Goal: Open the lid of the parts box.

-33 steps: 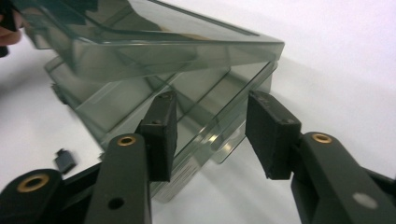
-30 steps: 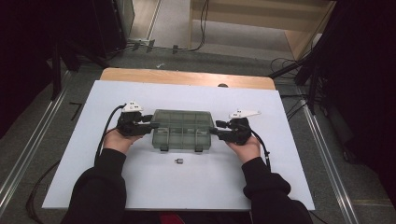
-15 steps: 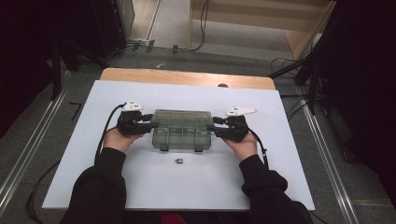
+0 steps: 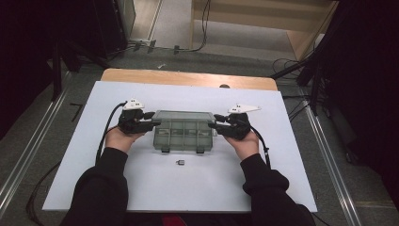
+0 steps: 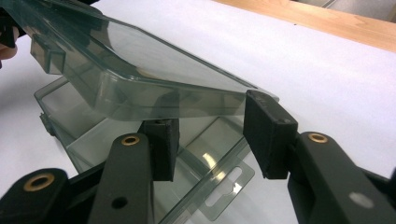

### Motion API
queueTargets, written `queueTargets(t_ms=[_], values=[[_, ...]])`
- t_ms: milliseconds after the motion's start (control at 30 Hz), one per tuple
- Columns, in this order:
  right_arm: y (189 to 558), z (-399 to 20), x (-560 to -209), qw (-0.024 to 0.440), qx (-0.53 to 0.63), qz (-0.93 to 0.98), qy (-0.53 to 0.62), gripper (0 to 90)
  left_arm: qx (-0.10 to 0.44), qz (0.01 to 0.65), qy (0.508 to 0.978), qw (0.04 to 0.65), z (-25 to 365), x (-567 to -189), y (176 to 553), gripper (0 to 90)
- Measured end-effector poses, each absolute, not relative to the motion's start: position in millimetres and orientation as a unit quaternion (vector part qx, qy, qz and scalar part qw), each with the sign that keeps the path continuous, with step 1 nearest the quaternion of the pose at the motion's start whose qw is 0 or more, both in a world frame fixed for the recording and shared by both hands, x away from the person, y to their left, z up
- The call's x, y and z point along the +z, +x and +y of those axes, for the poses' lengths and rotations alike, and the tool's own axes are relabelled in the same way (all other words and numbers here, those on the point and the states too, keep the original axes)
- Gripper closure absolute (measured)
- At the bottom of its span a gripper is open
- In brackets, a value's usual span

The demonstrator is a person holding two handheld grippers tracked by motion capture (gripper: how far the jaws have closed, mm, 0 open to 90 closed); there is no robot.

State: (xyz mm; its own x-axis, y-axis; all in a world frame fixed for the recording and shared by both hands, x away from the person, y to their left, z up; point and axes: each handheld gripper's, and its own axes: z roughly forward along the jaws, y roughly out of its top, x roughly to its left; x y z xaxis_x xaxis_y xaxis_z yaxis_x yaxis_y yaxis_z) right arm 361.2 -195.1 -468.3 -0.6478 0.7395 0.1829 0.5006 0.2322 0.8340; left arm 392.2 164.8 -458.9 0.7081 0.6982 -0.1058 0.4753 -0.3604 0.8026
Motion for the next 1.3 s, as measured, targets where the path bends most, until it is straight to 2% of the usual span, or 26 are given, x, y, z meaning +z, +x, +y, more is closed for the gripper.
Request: queueTargets(t_ms=[1300], values=[[382,-186,-464,0.163,0.478,0.747,0.432,57.6,0.164,0.388,0.785,0.454,153,-463,412,55.6]])
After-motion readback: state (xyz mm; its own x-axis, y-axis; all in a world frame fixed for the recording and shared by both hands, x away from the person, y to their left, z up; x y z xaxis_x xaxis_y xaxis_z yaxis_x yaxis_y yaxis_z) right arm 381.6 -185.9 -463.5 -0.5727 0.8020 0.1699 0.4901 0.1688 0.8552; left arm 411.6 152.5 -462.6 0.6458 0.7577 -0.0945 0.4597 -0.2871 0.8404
